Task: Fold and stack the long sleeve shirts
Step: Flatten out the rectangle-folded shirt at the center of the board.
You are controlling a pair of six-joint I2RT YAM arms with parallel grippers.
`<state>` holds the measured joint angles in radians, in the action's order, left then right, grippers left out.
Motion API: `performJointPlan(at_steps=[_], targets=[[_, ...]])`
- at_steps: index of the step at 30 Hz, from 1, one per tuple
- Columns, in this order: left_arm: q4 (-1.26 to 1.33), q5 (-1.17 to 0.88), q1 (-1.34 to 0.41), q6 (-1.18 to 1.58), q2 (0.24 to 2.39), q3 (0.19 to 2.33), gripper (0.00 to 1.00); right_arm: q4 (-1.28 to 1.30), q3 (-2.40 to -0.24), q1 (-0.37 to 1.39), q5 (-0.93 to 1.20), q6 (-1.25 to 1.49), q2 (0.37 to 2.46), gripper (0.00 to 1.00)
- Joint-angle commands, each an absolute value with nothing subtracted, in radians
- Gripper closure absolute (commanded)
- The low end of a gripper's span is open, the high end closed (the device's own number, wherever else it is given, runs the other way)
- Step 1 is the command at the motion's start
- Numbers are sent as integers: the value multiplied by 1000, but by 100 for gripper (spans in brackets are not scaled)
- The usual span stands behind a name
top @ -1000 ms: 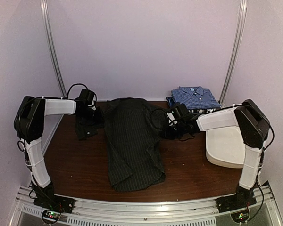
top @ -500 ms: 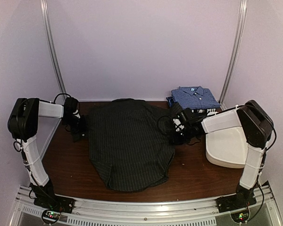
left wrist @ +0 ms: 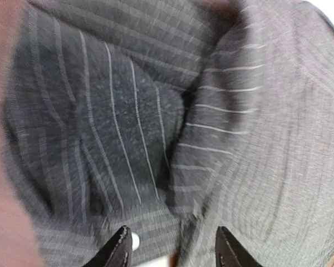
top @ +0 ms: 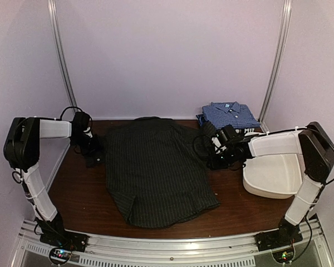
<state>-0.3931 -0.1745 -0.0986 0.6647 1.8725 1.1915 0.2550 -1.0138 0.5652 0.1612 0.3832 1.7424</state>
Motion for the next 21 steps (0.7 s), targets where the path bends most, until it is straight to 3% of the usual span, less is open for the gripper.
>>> performJointPlan(at_steps=[1,7,11,21], targets=[[-438,-117,-144,638,1739,1180,45,325,-1045,629,67,377,1667,65],[-447,-203,-295,635,1682,1177,47,278,-1083,748,140,426,1715,66],[-410,-382,-398,630,1729,1183,53,223,-1095,794,210,458,1788,67],[-447,-534,-576,628,1798,1071,63,156,-991,816,253,481,1826,67]])
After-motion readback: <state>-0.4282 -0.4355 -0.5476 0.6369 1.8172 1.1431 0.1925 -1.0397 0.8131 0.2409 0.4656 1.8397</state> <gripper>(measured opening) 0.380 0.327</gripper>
